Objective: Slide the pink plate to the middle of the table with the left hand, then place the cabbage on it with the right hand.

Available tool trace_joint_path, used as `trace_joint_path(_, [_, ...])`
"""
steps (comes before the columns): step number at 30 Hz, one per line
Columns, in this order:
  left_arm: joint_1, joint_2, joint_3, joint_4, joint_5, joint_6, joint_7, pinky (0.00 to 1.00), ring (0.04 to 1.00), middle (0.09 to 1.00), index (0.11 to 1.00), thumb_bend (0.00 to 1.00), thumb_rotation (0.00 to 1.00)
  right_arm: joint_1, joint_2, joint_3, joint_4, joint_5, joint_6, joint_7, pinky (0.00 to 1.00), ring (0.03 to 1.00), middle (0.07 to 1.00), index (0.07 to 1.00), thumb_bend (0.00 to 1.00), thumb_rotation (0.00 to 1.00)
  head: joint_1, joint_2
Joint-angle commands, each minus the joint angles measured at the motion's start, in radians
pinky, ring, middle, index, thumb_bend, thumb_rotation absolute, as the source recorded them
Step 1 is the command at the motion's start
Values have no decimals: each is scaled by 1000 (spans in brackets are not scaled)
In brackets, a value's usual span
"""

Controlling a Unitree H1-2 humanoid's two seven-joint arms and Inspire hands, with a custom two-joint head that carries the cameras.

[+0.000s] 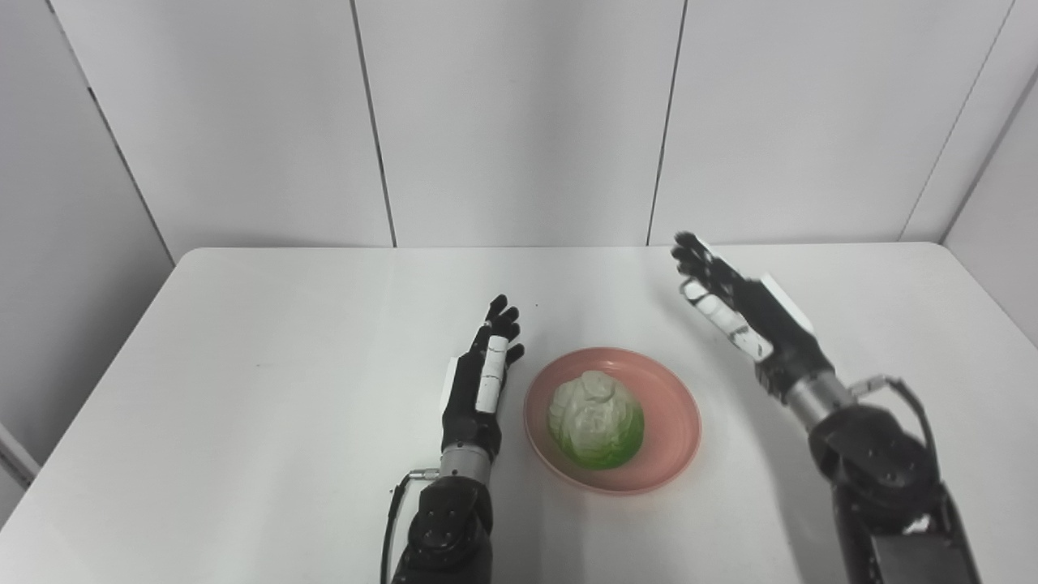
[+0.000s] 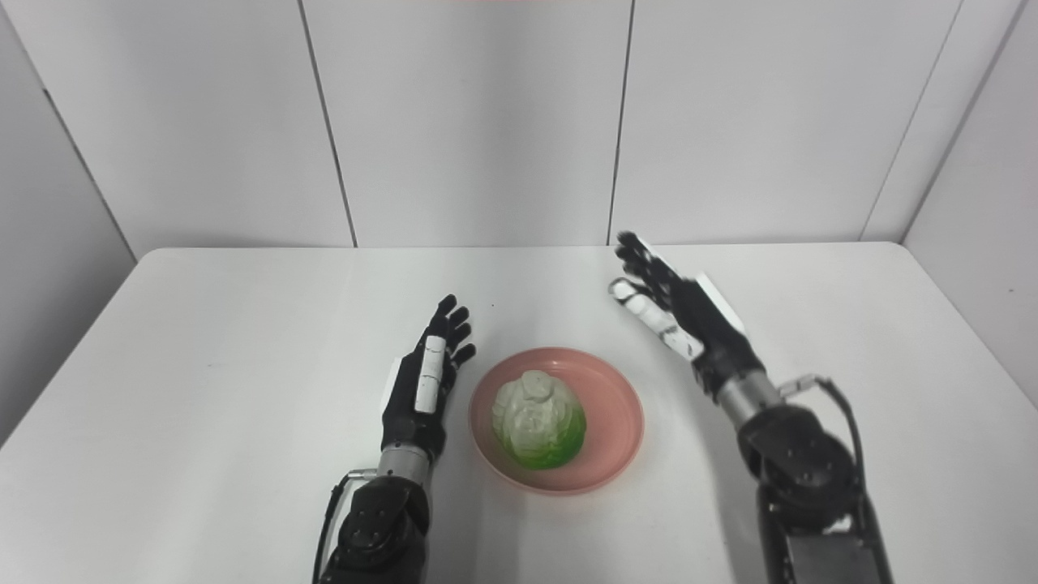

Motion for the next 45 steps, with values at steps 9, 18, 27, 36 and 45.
trace_joint_path(9, [-43,-12,7,64,67,-69,121,1000,992,970,944,857,962,16,110,-34,96,103,-199,-150,1000,995,973,964,963,906,-19,-5])
trace_joint_path(18, [-57,-7,3,75,84,-43,143,1000,999,977,992,887,979,21,113,13,184,39,-308,-240,1000,1000,999,998,956,992,-34,-4])
trace_joint_path(27, [-57,6,2,56,71,16,124,1000,1000,986,1000,896,990,35,105,37,186,67,-280,-240,1000,1000,1000,1000,962,989,-52,3])
trace_joint_path(36, [-48,12,14,54,56,15,112,1000,1000,990,1000,893,976,48,92,41,170,129,-231,-214,1000,1000,1000,1000,907,999,-58,4])
trace_joint_path(45, [-40,0,18,62,55,-37,113,1000,1000,1000,1000,898,961,55,97,33,166,140,-212,-230,1000,1000,1000,1000,937,950,-60,7])
